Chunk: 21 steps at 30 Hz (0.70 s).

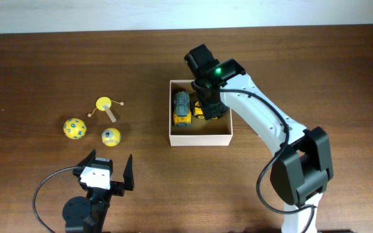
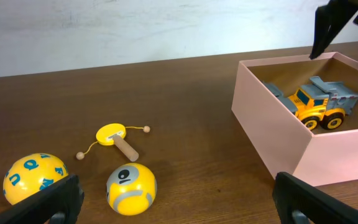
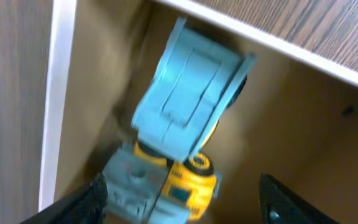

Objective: Pack container
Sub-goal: 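Lower the right gripper into the box and release the second truck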

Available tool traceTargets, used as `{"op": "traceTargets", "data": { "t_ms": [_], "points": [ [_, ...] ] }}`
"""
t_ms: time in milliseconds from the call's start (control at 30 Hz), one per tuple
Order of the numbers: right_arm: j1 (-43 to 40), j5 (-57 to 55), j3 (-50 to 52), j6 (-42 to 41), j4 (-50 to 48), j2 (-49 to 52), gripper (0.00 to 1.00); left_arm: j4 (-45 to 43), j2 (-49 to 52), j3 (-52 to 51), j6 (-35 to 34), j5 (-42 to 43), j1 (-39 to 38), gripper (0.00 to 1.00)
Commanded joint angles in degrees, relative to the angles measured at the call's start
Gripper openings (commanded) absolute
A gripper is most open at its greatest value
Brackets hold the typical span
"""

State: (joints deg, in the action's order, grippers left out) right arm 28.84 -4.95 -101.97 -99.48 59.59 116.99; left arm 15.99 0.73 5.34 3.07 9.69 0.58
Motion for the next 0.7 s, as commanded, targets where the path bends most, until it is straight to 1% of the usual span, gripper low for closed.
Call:
{"op": "traceTargets", "data": {
  "t_ms": [0, 300, 667],
  "points": [
    [-1.5, -1.5, 0.6, -2.0, 0.0, 1.4, 0.72, -0.1, -0.4, -0.3, 0.9, 0.6, 0.3, 0.99],
    [-3.5, -1.6, 0.6, -2.0, -0.5, 3.0, 0.72, -0.1, -0.4, -0.3, 0.9, 0.6, 0.3, 0.99],
    [-3.5, -1.4, 0.6, -2.0, -5.4, 5.9, 0.72, -0.1, -0.4, -0.3, 0.9, 0.6, 0.3, 0.99]
  ]
}}
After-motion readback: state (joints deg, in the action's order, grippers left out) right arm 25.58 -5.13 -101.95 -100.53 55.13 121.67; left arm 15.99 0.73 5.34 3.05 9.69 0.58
